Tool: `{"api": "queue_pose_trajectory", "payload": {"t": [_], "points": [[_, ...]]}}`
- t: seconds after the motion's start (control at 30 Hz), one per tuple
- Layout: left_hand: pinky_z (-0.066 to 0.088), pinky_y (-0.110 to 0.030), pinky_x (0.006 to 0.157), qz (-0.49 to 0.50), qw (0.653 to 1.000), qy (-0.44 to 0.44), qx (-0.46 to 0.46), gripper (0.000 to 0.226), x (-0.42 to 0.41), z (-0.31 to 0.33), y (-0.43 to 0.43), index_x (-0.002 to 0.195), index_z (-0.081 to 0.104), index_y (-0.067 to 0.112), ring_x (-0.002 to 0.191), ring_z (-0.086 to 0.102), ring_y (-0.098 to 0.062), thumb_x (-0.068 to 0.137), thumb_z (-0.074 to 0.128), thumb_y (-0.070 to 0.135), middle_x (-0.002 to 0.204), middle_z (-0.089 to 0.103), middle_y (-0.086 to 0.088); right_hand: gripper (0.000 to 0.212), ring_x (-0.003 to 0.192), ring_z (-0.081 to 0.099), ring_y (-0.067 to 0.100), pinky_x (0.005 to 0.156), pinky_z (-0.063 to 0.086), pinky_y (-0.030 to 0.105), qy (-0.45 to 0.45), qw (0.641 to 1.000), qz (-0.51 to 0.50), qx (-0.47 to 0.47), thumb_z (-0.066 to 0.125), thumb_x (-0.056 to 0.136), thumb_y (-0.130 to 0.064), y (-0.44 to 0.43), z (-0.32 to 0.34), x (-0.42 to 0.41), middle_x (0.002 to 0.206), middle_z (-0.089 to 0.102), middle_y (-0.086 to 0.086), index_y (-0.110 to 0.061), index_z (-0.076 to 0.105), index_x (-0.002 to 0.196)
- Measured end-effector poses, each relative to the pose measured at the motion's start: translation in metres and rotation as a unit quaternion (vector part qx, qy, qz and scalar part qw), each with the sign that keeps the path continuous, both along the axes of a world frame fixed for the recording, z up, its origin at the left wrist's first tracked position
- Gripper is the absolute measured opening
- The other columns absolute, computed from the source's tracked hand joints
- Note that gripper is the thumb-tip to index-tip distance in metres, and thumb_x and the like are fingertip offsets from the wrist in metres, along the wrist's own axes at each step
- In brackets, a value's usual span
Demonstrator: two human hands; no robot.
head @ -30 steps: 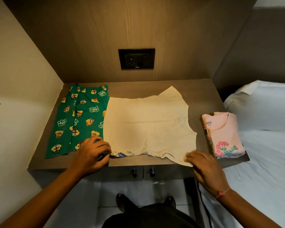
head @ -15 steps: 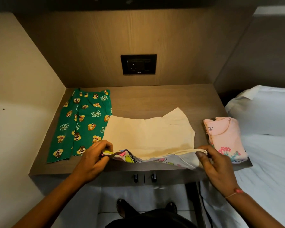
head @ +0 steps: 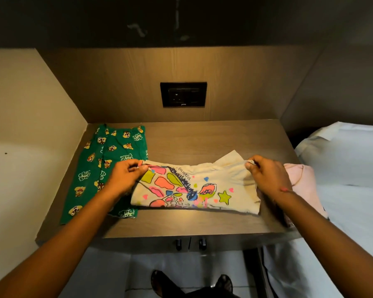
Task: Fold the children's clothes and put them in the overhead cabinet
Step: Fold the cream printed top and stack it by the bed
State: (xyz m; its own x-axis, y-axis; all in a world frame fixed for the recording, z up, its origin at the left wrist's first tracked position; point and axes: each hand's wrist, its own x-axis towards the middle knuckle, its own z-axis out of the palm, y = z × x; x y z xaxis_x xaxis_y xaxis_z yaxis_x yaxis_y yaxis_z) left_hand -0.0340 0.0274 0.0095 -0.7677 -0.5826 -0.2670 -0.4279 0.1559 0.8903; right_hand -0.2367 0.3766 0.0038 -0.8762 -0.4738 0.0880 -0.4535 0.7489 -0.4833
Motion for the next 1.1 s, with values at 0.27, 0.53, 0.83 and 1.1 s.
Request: {"api": "queue_pose_trajectory", "payload": {"t": [0.27, 0.53, 0.83, 1.1], "points": [[0.055, -0.042, 0.085, -0.022, 0.988, -0.094, -0.122, 0.016, -0.051, -0.018, -0.018, 0.097, 0.072, 0.016, 0.089, 0.068, -0.026, 0.088, 0.068, 0.028, 0.095, 0.073, -0.007, 0.029, 0.092, 0.062, 0.026, 0.076, 0.051, 0.036, 0.026, 0.992, -0.055, 0.112, 0.052, 0.095, -0.041, -0.034, -0.023, -0.032, 0.103, 0.071, 0.006, -0.021, 0.064, 0.113], [0.035, -0.041, 0.096, -0.299, 0.817, -0.133, -0.475, 0.067, -0.068, -0.021, -0.032, 0.144, 0.039, 0.03, 0.12, 0.039, -0.021, 0.085, 0.065, 0.047, 0.138, 0.051, 0.002, 0.061, 0.127, 0.044, 0.026, 0.101, 0.041, 0.043, -0.025, 0.97, 0.152, 0.187, 0.067, 0.086, -0.036, -0.049, -0.016, -0.058, 0.144, 0.047, 0.0, -0.03, 0.039, 0.14], [0.026, -0.038, 0.082, -0.379, 0.765, -0.172, -0.491, 0.04, -0.085, -0.019, -0.033, 0.123, 0.055, 0.032, 0.095, 0.036, -0.01, 0.087, 0.062, 0.048, 0.113, 0.062, 0.005, 0.041, 0.111, 0.051, 0.024, 0.094, 0.046, 0.041, -0.027, 0.952, 0.174, 0.25, 0.068, 0.085, -0.033, -0.065, -0.016, -0.062, 0.123, 0.062, 0.0, -0.03, 0.054, 0.123], [0.03, -0.038, 0.086, -0.335, 0.783, -0.156, -0.501, 0.031, -0.074, -0.014, -0.026, 0.111, 0.064, 0.03, 0.09, 0.035, -0.012, 0.087, 0.061, 0.049, 0.089, 0.051, 0.005, 0.023, 0.095, 0.054, 0.019, 0.083, 0.05, 0.033, -0.083, 0.966, 0.153, 0.193, 0.065, 0.089, -0.031, -0.055, -0.019, -0.053, 0.112, 0.061, 0.001, -0.023, 0.06, 0.11]]}}
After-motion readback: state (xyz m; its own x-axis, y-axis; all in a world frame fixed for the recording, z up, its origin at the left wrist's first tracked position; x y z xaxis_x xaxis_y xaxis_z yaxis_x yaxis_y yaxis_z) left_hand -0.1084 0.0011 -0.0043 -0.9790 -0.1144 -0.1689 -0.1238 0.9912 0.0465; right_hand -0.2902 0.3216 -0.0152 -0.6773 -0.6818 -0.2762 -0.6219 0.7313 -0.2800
